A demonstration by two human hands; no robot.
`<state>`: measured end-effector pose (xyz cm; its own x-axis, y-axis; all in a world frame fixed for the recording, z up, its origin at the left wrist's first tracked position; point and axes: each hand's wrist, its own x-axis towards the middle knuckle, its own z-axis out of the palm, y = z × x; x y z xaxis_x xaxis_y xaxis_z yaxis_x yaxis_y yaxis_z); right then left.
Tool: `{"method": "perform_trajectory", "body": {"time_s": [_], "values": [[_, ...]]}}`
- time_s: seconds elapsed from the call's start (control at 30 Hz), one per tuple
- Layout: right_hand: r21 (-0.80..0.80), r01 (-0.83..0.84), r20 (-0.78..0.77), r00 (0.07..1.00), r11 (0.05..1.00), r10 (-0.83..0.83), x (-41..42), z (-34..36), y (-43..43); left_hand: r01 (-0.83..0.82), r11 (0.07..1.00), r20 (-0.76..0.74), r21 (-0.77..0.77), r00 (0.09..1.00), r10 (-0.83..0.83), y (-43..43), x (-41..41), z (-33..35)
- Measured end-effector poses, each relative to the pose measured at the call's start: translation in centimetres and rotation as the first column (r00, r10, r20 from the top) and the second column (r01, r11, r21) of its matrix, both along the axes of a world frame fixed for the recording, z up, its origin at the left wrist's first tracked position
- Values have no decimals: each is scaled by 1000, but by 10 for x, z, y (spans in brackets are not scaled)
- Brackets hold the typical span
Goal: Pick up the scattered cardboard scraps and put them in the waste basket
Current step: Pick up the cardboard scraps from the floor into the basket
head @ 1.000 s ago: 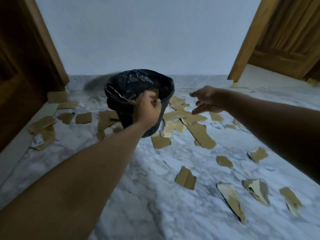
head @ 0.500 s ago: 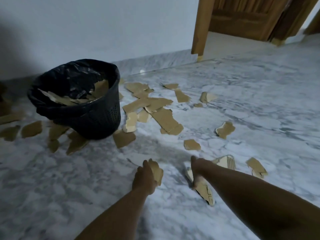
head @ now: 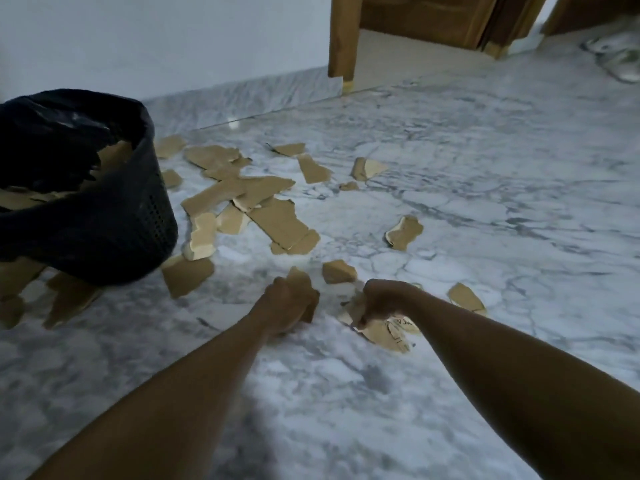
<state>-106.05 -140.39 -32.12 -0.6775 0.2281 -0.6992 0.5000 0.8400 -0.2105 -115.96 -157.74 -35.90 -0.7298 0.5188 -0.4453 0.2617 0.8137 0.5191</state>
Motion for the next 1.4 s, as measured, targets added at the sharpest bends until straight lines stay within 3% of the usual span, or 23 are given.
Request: {"method": "perform_trajectory", "body": {"time_s": [0.1,0.2,0.4,0.5,0.6,0.7,0.77,0.87,0.97,1.1,1.17,1.23,1.33,1.4], "values": [[155,89,-5,996,984,-90,23,-13,45,104,987,-16,-121,994,-107,57,8,15],[272,255,-126,965,928,-229,50,-32,57,274,930,-40,-245,956,-292,103,15,17],[233,219,-222,960,947,-167,64,-45,68,418,805,-82,-420,866,-493,130,7,-11],[193,259,-264,943,946,-204,58,-39,74,357,873,-100,-334,907,-409,131,4,-17],[-12,374,-195,909,927,-369,62,-28,90,295,930,-46,-220,949,-312,133,-2,-22],[-121,598,-48,794,793,-606,83,-10,130,344,909,7,-237,936,-353,136,-3,-23],[-100,693,20,719,714,-695,102,-2,151,388,887,36,-250,919,-392,138,-4,-22],[45,625,5,780,779,-626,120,-10,155,392,908,137,-149,918,-373,147,-10,-17],[63,591,-86,806,804,-585,121,-27,139,272,962,168,36,947,-274,173,-13,-4],[-84,681,-199,704,728,-681,103,-42,132,167,967,122,193,974,-193,225,-13,-1],[-133,716,-224,652,686,-724,94,-43,132,169,973,52,154,983,-179,251,-16,-6],[-193,746,-207,604,637,-770,88,-50,137,228,974,-46,-2,973,-228,272,-21,-13],[-199,729,-162,635,655,-756,84,-55,145,323,922,-120,-215,928,-353,289,-25,-26],[-191,730,-143,640,656,-755,82,-55,148,336,906,-163,-257,909,-383,294,-23,-31]]}}
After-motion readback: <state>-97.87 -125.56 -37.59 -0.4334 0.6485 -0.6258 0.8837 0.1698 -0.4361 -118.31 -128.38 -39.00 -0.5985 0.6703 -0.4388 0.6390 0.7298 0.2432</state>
